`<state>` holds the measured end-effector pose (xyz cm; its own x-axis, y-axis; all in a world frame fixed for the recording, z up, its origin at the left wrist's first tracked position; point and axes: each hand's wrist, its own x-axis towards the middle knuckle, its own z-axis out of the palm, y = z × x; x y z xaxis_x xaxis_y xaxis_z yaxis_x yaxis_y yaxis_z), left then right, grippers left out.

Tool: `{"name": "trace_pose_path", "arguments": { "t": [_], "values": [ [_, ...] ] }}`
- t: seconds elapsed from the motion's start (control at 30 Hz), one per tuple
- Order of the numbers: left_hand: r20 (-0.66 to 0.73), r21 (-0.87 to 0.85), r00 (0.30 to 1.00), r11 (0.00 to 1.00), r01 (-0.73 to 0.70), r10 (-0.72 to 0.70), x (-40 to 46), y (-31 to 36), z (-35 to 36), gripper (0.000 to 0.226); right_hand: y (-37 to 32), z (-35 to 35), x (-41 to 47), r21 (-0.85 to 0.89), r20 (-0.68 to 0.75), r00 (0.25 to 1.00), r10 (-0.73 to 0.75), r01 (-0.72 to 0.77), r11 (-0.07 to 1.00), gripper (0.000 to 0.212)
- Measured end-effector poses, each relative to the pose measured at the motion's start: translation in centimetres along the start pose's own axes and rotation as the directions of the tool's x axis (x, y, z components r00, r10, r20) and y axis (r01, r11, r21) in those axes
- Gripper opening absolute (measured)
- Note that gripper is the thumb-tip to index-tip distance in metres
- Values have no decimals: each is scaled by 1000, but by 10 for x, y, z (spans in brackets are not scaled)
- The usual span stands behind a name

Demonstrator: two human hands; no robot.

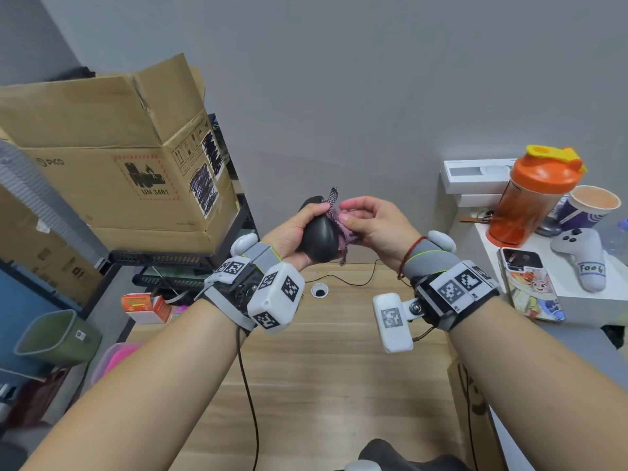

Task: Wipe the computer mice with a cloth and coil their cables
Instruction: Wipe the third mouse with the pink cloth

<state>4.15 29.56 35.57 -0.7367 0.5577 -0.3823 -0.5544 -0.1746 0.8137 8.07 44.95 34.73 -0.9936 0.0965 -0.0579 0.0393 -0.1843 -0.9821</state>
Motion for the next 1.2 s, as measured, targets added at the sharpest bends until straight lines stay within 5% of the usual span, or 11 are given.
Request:
{"name": "trace_pose_path", "arguments": {
  "t": [0.2, 0.33, 0.5, 0.73, 0.93, 1.2],
  "values": [
    [-34, 67, 999, 997, 34, -32, 7, -4, -6, 49, -2, 4, -4, 85, 129, 989, -67, 57, 995, 21],
    [-146, 109, 987, 991, 81, -65, 8, -3, -18, 57, -3, -2, -3, 58, 64, 995, -83, 80, 995, 26],
    [-115, 27, 993, 1000, 5, -2, 8, -5, -18, 47, -3, -7, 0, -117, -53, 990, -133, 127, 985, 30],
    [-63, -45, 998, 999, -22, 19, 8, 0, -21, 49, -7, -5, -7, -445, 227, 953, -199, 283, 850, 23],
    [15, -26, 1000, 1000, -10, 11, 5, -7, -18, 45, -11, -7, 7, -569, -99, 944, -316, 207, 796, 25],
    [12, -165, 999, 985, -48, 51, 5, -7, -27, 50, -12, 8, -13, -610, 279, 944, -175, 315, 727, 24]
  ]
}}
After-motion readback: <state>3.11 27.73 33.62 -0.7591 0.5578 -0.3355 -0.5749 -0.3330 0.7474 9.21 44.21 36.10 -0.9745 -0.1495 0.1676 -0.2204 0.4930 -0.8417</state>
